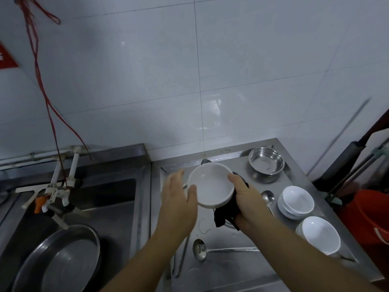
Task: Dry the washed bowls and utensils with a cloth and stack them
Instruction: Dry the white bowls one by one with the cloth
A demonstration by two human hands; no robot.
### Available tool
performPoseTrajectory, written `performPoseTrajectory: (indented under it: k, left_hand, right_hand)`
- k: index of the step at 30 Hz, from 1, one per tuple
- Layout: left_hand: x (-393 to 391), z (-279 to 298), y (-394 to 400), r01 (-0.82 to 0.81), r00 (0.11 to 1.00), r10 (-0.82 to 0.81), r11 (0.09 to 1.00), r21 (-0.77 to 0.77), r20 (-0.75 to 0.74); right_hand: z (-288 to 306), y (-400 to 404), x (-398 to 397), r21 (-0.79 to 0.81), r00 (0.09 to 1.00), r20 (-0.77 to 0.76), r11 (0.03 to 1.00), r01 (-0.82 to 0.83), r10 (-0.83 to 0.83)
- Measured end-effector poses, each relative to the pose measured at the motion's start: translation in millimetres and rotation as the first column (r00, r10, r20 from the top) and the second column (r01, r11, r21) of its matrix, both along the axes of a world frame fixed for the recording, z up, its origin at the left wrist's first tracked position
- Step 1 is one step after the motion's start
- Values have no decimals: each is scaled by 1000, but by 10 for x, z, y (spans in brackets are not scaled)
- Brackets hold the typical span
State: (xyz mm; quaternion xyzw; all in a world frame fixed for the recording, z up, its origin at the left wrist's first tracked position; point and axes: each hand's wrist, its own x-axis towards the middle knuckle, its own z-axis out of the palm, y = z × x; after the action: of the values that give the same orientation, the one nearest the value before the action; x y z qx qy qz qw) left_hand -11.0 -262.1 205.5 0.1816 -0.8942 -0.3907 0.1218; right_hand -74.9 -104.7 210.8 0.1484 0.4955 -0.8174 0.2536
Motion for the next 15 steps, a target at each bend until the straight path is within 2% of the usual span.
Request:
performPoseTrajectory:
  k: [1,2,3,4,5,6,9,15]
  left_hand:
    - [4,-17,-30,-38,998,28,985,168,63]
    - [12,-23,-44,-90,992,48,918,385,117]
    - [26,-16,-46,-159,983,72,787,596,168]
    - [49,-15,-50,-220,973,91,632,744,210]
    - [74,-20,-63,-248,968,101,527,813,230]
    - [104,-44,-83,-256,966,102,488,834,237]
    - [186,-130,-125,-274,962,113,455,847,250]
    - [328,-408,-204,-356,934,138,427,831,329]
  right_hand:
    - [-36,-10,14,4,1000,5,1000,-5,5]
    - [-90,-17,22,17,1000,10,1000,-2,1]
    - [-134,-19,33,33,1000,15,999,1,-2]
    - [-176,-24,44,52,1000,17,999,5,-6]
    - [-219,-28,54,63,1000,18,998,7,-8]
    - [-273,-26,63,74,1000,13,997,5,-6]
    - [-436,-27,92,145,1000,5,989,2,-3]
    - [-690,-47,209,180,987,156,981,-72,43]
